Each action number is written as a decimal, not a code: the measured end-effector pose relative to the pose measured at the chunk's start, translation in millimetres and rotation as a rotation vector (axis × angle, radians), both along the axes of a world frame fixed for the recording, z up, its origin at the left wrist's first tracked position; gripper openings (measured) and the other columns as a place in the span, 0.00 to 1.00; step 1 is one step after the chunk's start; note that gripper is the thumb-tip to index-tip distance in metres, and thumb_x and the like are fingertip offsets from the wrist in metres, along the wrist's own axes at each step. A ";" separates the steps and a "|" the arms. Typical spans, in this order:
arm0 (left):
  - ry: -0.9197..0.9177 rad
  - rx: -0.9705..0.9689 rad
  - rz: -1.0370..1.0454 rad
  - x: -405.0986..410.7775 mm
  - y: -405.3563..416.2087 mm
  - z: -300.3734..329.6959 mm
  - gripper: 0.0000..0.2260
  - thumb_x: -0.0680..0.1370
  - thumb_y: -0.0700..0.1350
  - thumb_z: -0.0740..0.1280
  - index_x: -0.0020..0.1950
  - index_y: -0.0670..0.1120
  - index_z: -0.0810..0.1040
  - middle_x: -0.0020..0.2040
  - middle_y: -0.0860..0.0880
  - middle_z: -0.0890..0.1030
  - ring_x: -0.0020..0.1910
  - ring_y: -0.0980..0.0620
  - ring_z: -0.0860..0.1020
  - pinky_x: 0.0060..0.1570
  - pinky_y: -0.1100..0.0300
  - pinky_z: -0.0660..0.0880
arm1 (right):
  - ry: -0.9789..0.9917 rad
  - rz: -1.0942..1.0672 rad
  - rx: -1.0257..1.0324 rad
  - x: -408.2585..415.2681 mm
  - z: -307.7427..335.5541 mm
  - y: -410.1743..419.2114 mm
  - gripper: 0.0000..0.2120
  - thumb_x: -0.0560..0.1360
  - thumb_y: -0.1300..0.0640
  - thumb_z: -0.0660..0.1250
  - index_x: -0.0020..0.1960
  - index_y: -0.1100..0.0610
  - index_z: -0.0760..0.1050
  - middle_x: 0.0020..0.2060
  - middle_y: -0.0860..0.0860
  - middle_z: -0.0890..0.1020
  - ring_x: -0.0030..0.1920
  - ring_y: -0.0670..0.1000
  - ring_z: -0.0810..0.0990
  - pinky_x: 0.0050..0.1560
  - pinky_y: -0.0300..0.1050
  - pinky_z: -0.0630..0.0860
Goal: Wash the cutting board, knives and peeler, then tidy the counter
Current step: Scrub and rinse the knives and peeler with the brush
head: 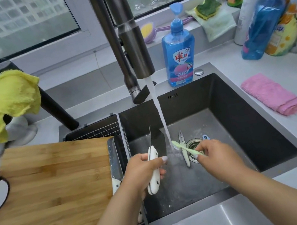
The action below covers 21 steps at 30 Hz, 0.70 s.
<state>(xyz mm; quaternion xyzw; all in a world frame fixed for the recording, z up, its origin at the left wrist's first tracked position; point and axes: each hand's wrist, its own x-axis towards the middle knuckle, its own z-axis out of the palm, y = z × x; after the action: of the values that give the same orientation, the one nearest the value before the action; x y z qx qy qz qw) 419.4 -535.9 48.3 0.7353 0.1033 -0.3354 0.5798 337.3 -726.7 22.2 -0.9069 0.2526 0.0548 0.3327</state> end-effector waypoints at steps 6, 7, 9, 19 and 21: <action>-0.028 -0.006 0.061 2.9 16.0 7.6 0.09 0.71 0.32 0.71 0.51 0.37 0.79 0.37 0.39 0.82 0.33 0.46 0.81 0.42 0.52 0.76 | 0.008 0.021 -0.024 5.6 0.4 9.8 0.02 0.75 0.50 0.65 0.44 0.45 0.76 0.38 0.43 0.72 0.39 0.48 0.74 0.30 0.39 0.62; -0.044 -0.011 0.067 1.9 18.9 10.3 0.09 0.71 0.32 0.71 0.50 0.38 0.80 0.38 0.39 0.83 0.34 0.46 0.81 0.42 0.51 0.75 | 0.008 0.020 -0.025 7.1 -0.4 10.8 0.03 0.75 0.50 0.64 0.44 0.45 0.76 0.38 0.43 0.73 0.39 0.48 0.74 0.30 0.39 0.62; -0.086 -0.013 0.076 -0.3 28.5 18.0 0.10 0.71 0.33 0.72 0.51 0.41 0.81 0.40 0.40 0.84 0.35 0.48 0.82 0.40 0.55 0.77 | 0.009 0.010 -0.027 10.9 -1.3 13.9 0.03 0.74 0.51 0.65 0.42 0.46 0.76 0.39 0.44 0.75 0.38 0.48 0.75 0.30 0.40 0.62; -0.298 0.090 0.407 -1.0 125.5 31.3 0.13 0.73 0.38 0.73 0.56 0.48 0.83 0.32 0.50 0.84 0.25 0.55 0.78 0.22 0.63 0.70 | 0.044 0.042 -0.040 26.8 -2.0 25.0 0.03 0.75 0.50 0.65 0.44 0.47 0.76 0.35 0.46 0.78 0.35 0.47 0.76 0.32 0.42 0.68; -0.300 0.129 0.439 3.4 137.8 20.6 0.11 0.73 0.40 0.73 0.55 0.47 0.83 0.31 0.51 0.83 0.28 0.52 0.77 0.26 0.62 0.71 | 0.039 0.035 -0.052 28.2 -3.4 28.9 0.03 0.75 0.49 0.65 0.44 0.47 0.77 0.35 0.45 0.77 0.35 0.47 0.76 0.36 0.43 0.73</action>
<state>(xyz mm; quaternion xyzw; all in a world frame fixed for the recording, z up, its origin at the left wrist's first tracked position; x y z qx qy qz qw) 422.8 -398.2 68.9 0.7723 0.1942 -0.0817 0.5993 365.5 -697.8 18.9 -0.9183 0.2443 0.0716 0.3032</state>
